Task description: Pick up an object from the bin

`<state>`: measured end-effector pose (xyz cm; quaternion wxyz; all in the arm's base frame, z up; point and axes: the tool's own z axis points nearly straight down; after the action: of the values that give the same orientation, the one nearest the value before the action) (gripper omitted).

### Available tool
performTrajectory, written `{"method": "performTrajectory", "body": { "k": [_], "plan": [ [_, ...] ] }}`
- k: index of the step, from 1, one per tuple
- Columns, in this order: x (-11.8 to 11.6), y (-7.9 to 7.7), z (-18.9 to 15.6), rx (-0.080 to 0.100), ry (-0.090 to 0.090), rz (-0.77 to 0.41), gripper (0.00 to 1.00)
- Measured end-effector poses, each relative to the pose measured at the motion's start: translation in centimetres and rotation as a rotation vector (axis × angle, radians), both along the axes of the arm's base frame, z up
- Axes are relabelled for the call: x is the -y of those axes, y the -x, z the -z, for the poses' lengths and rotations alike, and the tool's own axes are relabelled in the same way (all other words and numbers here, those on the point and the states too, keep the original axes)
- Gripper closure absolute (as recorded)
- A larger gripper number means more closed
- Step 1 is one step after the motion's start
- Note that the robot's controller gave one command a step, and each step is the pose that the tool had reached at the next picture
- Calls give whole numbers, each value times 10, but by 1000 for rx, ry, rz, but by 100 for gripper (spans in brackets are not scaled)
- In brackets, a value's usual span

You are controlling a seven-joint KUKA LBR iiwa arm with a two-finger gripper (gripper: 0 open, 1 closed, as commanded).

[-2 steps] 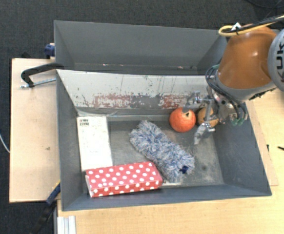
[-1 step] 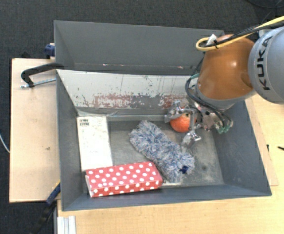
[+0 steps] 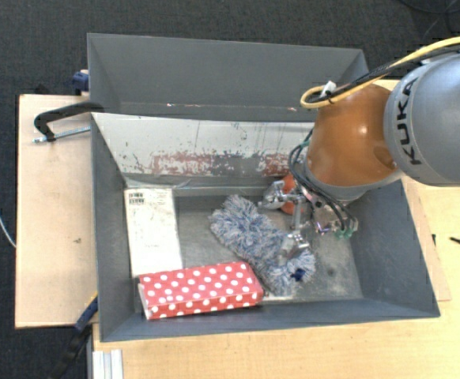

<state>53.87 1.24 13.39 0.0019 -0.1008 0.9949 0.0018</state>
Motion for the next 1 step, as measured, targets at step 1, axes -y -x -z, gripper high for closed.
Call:
{"method": "performTrajectory", "body": {
  "k": [1],
  "plan": [
    [-26,-52,56,-7,6,-267,100]
  ]
}}
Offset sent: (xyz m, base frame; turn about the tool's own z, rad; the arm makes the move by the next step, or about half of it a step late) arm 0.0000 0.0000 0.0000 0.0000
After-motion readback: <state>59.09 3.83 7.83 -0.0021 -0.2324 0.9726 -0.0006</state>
